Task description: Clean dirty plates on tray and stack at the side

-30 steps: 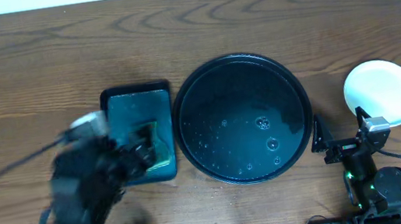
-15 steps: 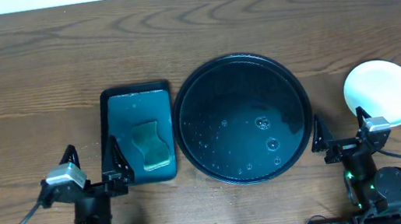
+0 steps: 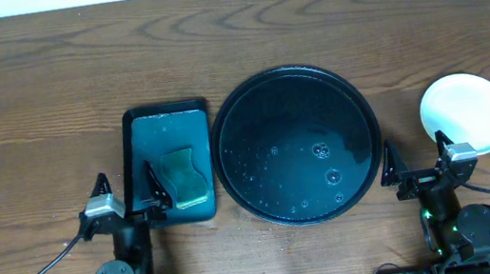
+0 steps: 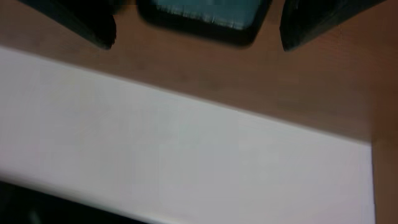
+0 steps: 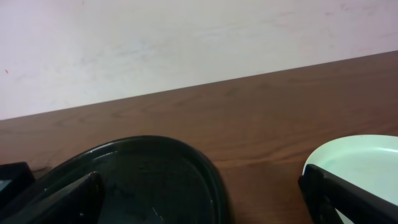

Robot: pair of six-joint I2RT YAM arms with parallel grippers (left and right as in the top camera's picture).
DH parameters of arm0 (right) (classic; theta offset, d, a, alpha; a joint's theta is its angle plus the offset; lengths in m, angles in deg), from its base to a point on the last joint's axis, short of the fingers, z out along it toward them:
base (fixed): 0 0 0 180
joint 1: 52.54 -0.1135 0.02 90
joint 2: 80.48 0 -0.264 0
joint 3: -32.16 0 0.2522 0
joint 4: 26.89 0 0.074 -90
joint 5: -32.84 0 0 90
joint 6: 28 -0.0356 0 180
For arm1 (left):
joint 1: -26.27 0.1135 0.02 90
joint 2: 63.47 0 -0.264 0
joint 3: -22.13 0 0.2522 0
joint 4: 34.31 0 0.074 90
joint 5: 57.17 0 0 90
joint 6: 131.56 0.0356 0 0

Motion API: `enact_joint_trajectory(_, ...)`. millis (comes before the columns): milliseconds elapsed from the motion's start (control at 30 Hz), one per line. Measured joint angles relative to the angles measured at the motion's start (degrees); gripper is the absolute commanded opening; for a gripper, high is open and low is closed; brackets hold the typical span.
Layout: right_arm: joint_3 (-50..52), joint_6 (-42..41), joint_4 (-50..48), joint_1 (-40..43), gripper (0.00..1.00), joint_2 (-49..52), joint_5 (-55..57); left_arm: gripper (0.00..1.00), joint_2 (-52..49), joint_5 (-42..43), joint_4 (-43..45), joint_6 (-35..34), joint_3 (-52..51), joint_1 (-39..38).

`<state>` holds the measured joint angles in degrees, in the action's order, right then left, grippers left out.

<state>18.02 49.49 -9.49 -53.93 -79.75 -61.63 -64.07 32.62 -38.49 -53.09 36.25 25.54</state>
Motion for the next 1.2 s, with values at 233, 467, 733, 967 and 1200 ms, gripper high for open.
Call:
enact_joint_trajectory(233, 0.00, 0.00, 0.02, 0.00, 0.99, 0.00, 0.00, 0.85, 0.02, -0.02, -5.77, 0.00, 0.00, 0.00)
enact_joint_trajectory(467, 0.00, 0.00, 0.00, 0.00, 0.99, 0.00, 0.00, 0.85, 0.00, 0.02, -8.96, 0.00, 0.00, -0.02)
enact_joint_trajectory(733, 0.00, 0.02, 0.02, 0.00, 0.99, 0.00, 0.00, 0.85, -0.11, 0.28, -10.82, 0.00, 0.44, -0.02)
enact_joint_trajectory(967, 0.00, 0.00, 0.02, 0.00, 0.99, 0.00, 0.00, 0.85, -0.59, 0.28, -10.88, 0.00, 0.48, 0.00)
enact_joint_trajectory(1200, 0.00, 0.00, 0.02, 0.00, 0.99, 0.00, 0.00, 0.85, -0.59, 0.28, -10.88, 0.00, 0.50, 0.00)
